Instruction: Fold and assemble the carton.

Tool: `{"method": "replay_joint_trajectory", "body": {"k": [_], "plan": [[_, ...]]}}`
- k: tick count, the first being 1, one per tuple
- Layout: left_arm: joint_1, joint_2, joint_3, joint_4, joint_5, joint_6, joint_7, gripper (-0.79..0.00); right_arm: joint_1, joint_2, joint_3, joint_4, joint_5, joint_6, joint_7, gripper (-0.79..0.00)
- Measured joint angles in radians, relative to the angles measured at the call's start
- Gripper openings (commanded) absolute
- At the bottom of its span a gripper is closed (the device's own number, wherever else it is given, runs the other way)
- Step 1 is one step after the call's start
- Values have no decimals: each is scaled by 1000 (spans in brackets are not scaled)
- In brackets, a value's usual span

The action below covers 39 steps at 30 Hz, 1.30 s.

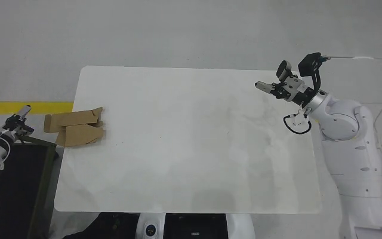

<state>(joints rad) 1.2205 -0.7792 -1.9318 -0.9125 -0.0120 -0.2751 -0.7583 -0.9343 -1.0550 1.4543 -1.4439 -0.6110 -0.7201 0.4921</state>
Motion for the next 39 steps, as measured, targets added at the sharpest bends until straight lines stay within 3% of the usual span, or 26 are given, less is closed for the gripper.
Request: {"method": "replay_joint_trajectory", "body": {"k": [7,13,15,16,29,39], "plan": [[32,-12,50,-7,-12,28,5,0,0,0,0,0,0,0,0,0],[18,-23,78,31,-73,32,-12,0,0,0,0,0,0,0,0,0],[8,-26,85,46,-92,29,-8,-686,0,0,0,0,0,0,0,0],[4,-27,88,52,-98,28,-6,-785,0,0,0,0,0,0,0,0],[-23,-37,97,93,-181,-38,-4,-785,0,0,0,0,0,0,0,0],[-38,-40,85,38,-279,-87,-58,-785,0,0,0,0,0,0,0,0]]}}
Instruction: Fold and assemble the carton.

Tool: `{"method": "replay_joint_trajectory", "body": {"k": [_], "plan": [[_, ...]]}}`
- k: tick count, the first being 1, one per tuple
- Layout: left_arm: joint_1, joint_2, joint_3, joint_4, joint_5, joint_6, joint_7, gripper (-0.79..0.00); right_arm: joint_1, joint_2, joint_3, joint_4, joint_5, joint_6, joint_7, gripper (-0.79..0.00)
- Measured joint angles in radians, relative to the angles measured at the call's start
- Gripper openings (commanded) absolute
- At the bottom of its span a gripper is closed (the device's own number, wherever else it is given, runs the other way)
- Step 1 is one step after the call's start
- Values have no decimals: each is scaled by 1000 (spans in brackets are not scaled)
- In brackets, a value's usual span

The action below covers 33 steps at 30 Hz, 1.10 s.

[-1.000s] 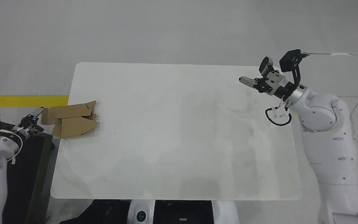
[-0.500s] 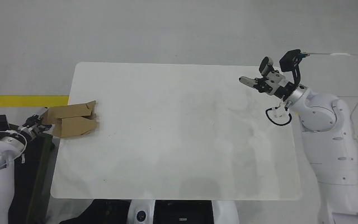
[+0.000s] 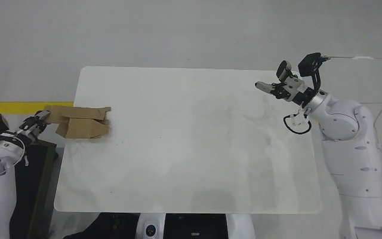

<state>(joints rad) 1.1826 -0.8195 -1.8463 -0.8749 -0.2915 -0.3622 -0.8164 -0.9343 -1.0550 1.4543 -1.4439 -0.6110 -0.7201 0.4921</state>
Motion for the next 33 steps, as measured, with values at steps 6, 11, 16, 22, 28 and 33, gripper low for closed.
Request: {"method": "replay_joint_trajectory", "body": {"k": [6,11,16,22,28,33], "plan": [[-13,0,-11,-62,-33,-29,4,-785,0,0,0,0,0,0,0,0],[-38,2,-15,-118,-59,-26,-7,-785,0,0,0,0,0,0,0,0],[-89,2,6,-166,-79,-18,-30,-785,0,0,0,0,0,0,0,0],[-190,-8,87,-180,-93,-19,-65,-785,0,0,0,0,0,0,0,0],[-286,-26,200,-163,-89,-45,-110,-785,0,0,0,0,0,0,0,0],[-348,-44,292,-159,-114,-58,-164,-785,0,0,0,0,0,0,0,0]]}}
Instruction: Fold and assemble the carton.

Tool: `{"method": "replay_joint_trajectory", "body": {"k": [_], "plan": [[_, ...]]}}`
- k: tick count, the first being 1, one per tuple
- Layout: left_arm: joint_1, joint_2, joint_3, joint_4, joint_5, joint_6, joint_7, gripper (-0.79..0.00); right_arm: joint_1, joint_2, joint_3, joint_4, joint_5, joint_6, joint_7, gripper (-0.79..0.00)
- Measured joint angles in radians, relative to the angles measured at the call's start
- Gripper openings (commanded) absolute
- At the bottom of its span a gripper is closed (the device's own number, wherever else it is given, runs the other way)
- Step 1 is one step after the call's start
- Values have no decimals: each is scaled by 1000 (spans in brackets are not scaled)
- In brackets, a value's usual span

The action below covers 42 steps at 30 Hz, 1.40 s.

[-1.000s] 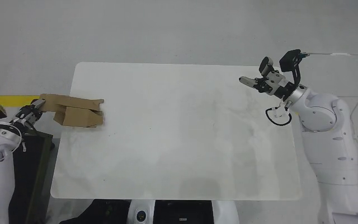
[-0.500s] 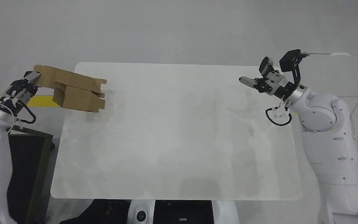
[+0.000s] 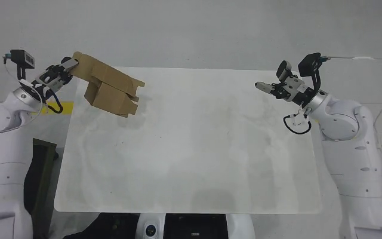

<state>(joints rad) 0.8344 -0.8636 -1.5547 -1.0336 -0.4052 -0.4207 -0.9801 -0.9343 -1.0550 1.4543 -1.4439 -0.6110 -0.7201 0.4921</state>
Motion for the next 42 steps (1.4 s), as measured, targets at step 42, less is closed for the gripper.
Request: {"method": "replay_joint_trajectory", "body": {"k": [42], "plan": [[-241,-129,529,-97,10,-35,-313,-785,20,-6,-93,50,164,-32,116,0]]}}
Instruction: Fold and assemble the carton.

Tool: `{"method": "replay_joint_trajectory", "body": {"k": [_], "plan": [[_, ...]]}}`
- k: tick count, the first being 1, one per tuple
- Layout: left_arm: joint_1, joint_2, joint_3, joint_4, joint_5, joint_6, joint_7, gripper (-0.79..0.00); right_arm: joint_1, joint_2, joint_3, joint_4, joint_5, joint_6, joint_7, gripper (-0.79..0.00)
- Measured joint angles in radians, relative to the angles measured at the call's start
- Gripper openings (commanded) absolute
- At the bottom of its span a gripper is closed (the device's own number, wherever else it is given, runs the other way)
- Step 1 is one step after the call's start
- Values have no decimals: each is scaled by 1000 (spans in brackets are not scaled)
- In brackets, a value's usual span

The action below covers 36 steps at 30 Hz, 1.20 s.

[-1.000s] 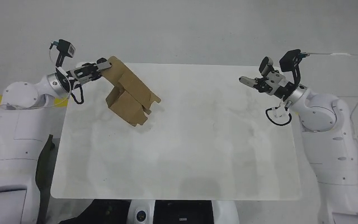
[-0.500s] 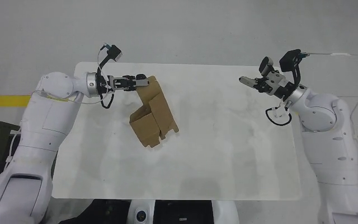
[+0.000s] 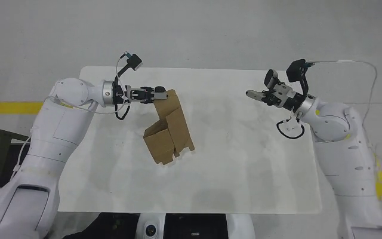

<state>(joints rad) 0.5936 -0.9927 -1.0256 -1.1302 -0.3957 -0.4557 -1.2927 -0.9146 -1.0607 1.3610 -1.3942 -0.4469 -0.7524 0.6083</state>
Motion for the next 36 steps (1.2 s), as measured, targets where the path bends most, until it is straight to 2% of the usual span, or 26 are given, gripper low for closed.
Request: {"method": "replay_joint_trajectory", "body": {"k": [8,14,19,22,27,36], "plan": [[0,0,0,0,0,0,0,-785,112,-22,-182,135,358,-54,263,0],[16,2,-2,-30,18,5,17,-785,184,-44,-306,211,537,-73,388,0],[26,0,18,-58,4,-8,-56,-785,216,-55,-400,234,619,-59,400,0],[22,-9,47,-62,-13,-13,-61,-785,236,-56,-472,230,678,-35,425,0],[-2,-32,95,-33,-68,-29,-43,-785,268,-45,-571,235,769,-10,449,0],[-52,-76,163,50,-148,-44,-28,-785,304,-22,-697,228,837,-63,397,0]]}}
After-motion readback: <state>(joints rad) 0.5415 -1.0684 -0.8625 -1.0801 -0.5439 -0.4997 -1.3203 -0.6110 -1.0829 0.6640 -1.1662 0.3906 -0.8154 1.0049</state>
